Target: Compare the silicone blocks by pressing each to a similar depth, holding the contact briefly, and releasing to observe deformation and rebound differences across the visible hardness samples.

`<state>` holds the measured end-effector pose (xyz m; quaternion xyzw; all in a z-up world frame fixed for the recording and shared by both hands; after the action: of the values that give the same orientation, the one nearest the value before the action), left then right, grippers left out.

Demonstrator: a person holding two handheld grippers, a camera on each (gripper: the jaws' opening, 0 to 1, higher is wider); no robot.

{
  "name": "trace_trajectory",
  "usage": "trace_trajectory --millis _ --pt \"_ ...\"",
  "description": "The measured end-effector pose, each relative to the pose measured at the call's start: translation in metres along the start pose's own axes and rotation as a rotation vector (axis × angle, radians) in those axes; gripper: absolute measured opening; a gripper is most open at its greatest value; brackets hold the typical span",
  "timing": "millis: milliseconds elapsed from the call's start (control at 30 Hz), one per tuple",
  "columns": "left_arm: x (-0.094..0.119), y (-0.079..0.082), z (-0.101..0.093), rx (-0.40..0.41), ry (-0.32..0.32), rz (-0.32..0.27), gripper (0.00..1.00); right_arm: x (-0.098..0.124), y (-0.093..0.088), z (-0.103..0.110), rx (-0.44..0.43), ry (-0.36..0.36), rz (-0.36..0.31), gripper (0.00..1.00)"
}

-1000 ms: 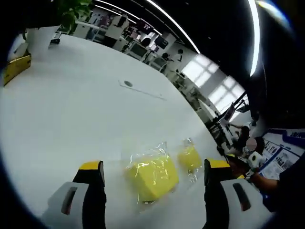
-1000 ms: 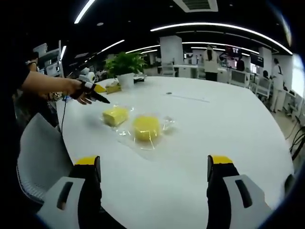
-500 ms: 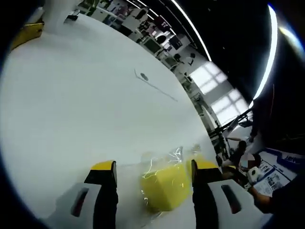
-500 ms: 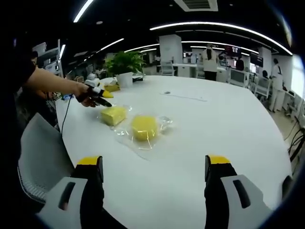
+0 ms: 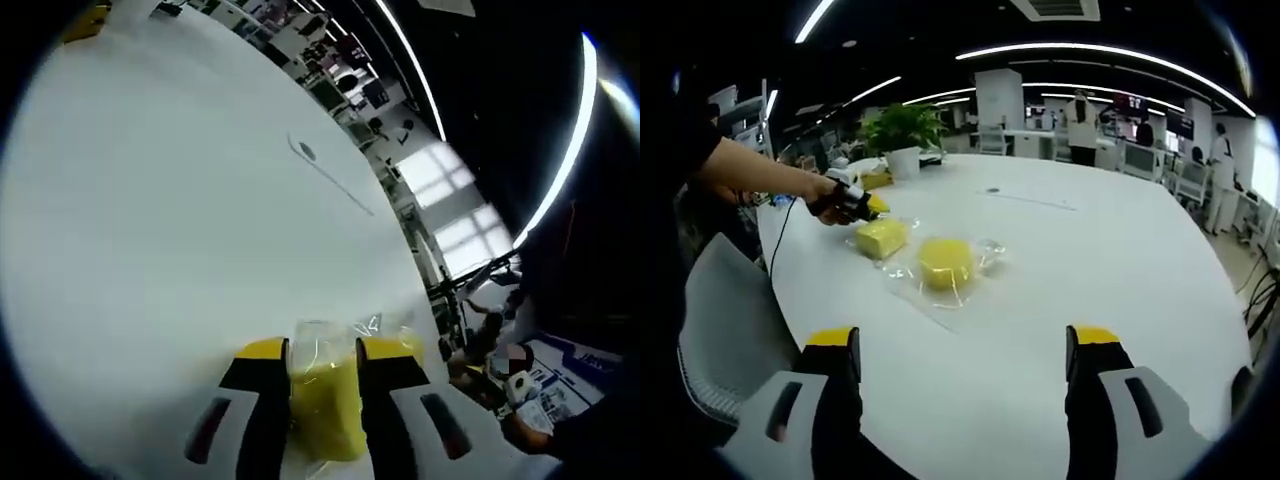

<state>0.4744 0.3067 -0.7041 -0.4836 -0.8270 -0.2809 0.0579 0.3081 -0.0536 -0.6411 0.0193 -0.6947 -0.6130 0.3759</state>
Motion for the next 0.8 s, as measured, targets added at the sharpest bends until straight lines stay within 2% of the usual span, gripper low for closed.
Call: trace_trajectory --millis 133,200,267,300,333,567,700,800 --pt "0.001 -0.003 0.000 -0.002 0.014 -0.008 0.08 0.001 0.000 -0.001 -0.005 -0.005 -0.005 0.78" --pt "0.001 -0.003 -0.005 0.014 -0.027 -0.033 0.01 0.001 0.001 0.000 -0.003 -0.004 -0.007 0.78" --pt "0.001 -0.003 -0.009 0.020 -0.043 -0.044 0.00 0.001 0.000 0.000 -0.003 -0.005 -0.005 0.77" --pt "0.001 -0.004 -0.011 -0.001 -0.044 -0.043 0.00 0.001 0.000 0.001 -0.005 -0.004 -0.004 0.77" --pt "0.002 -0.006 -0.009 -0.055 -0.025 -0.028 0.00 0.000 0.000 0.001 -0.007 -0.002 -0.004 0.77" --pt "0.005 -0.009 -0.013 -0.135 -0.021 -0.018 0.00 -0.002 0.001 0.006 -0.005 0.012 -0.006 0.75" --pt "0.012 -0.011 -0.018 -0.284 0.003 0.007 0.00 -0.002 0.001 0.006 -0.003 0.011 -0.001 0.75" --pt "0.017 -0.018 -0.031 -0.375 -0.004 0.034 0.00 -0.002 0.000 0.007 -0.006 0.016 -0.002 0.75"
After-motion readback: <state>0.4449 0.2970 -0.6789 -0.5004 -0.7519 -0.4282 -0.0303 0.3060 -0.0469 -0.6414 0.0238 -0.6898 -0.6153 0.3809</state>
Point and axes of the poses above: the point that each gripper's makers call its tool centre point, and the gripper's own axes: x roughly backward along the fingers, z roughly to its left, y roughly out of its top, the point moved 3 cm from there along x, roughly backward along the fingers, and after that the axes turned 5 degrees about -y, right-handed, at the moved point
